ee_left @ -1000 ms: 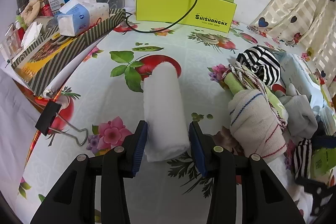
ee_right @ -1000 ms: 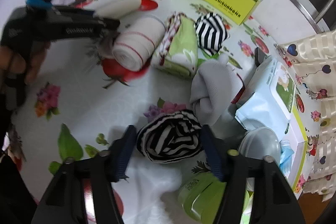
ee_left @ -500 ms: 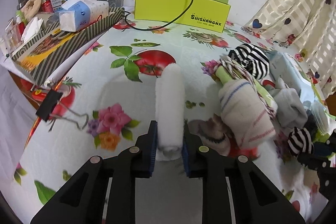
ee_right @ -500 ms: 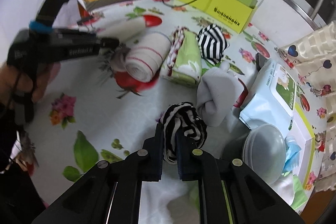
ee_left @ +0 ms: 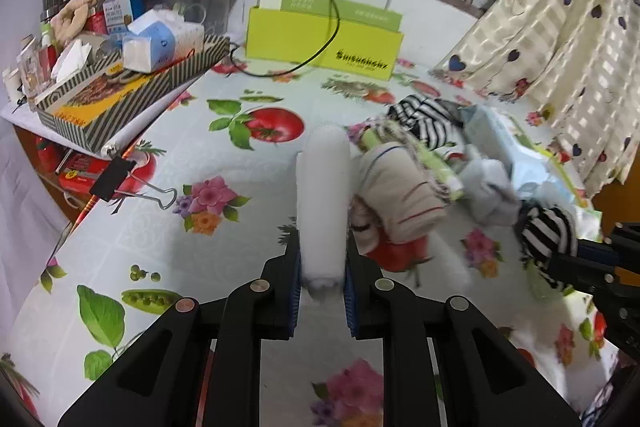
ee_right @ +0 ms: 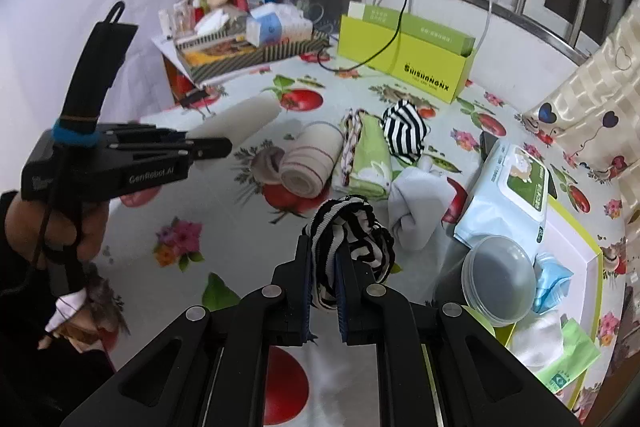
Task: Organize soft objects
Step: 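Carry the white towel roll and striped sock over to the white tray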
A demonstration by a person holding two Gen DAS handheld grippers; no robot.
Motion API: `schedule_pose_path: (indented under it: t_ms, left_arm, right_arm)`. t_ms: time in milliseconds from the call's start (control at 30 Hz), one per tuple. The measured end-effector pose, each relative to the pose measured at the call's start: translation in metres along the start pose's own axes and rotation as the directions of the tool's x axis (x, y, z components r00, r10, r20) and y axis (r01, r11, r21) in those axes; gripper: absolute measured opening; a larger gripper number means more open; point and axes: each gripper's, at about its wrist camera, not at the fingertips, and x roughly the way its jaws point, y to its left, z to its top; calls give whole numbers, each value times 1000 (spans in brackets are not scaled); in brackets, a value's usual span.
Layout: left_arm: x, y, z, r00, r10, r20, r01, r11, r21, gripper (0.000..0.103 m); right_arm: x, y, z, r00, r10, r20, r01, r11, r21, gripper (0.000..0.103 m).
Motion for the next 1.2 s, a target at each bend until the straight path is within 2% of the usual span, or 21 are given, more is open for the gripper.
schedule_pose_path:
  t_ms: [200, 500, 833, 1200]
  left_arm:
    - [-23, -18, 3, 999, -32, 44, 31, 999, 25, 18]
    - [-42, -56, 10, 993, -79, 89, 71, 993, 90, 18]
    - [-59, -88, 18, 985, -107, 135, 87, 985, 146, 19]
    - [-65, -104, 19, 982, -119, 144, 93, 980, 174, 19]
  right_arm:
    - [-21, -6, 1, 997, 9, 74, -13, 999, 48, 10]
    - [-44, -16, -2, 990, -13, 137, 2, 997, 82, 10]
    - [-67, -29, -9, 982, -56, 182, 35, 992, 118, 10]
    - [-78, -35, -14, 977, -73, 202, 47, 990, 132, 10]
